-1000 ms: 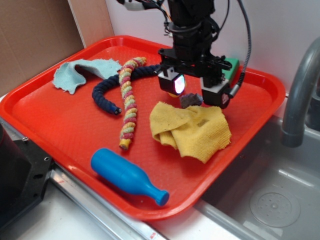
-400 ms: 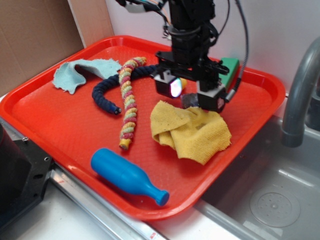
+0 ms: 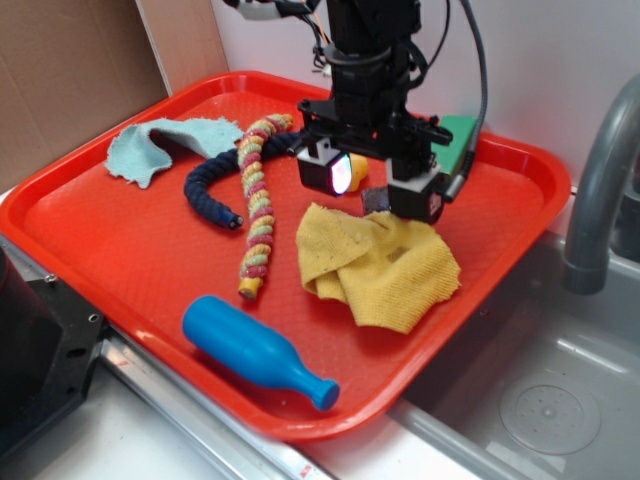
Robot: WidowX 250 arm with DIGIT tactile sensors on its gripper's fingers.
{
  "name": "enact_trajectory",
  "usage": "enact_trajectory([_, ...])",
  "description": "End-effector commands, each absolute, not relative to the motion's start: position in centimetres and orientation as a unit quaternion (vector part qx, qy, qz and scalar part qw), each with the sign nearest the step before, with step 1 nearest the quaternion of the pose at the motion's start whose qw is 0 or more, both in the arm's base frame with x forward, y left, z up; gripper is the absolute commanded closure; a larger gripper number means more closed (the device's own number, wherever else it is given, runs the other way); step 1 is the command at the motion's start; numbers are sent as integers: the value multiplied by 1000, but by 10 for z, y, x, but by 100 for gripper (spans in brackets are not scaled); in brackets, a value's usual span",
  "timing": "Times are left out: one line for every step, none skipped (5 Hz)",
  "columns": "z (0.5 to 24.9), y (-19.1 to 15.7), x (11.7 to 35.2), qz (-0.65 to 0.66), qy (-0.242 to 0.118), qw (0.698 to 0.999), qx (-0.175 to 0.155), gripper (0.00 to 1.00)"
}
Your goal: Grab the rock.
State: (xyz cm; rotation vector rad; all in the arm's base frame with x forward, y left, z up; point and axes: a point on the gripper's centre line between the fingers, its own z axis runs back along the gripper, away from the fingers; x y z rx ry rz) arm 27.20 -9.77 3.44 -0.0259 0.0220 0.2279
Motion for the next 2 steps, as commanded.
enact_trajectory([32, -100, 291, 97, -3, 995, -28, 0])
enact_trajectory([32, -97, 293, 92, 3, 996, -13, 100])
